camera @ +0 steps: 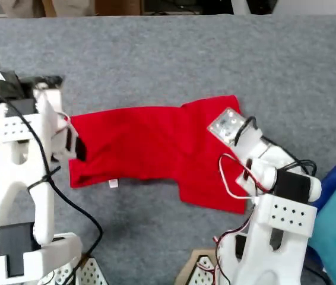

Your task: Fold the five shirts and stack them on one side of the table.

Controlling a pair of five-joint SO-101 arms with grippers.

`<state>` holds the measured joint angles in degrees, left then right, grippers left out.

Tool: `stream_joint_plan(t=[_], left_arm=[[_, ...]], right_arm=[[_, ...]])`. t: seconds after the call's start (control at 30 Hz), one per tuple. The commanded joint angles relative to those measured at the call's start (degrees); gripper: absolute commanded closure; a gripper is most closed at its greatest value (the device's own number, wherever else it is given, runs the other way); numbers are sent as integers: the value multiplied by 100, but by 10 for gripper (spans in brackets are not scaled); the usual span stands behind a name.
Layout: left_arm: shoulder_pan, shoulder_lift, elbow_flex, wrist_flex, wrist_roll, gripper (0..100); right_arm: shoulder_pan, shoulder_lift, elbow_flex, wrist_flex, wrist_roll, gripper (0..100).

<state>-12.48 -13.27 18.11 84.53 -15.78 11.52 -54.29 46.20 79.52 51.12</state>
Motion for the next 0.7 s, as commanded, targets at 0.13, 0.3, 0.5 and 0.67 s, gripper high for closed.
stream_joint_plan(t=[0.13, 0.3, 0.5, 0.67], left_arm=[[519, 57, -290, -1864, 1257, 968], [870, 655, 79, -3218, 1934, 981], [870, 1947, -97, -3596, 1969, 981], [527, 2993, -466, -3587, 1960, 981]], right_arm=[[-1297, 954, -813, -668, -1284, 992], [-1376, 3046, -1833, -1319, -1873, 993], [-1367, 5525, -3644, -1319, -2031, 993], [-1349, 7240, -4681, -1222, -2031, 993]])
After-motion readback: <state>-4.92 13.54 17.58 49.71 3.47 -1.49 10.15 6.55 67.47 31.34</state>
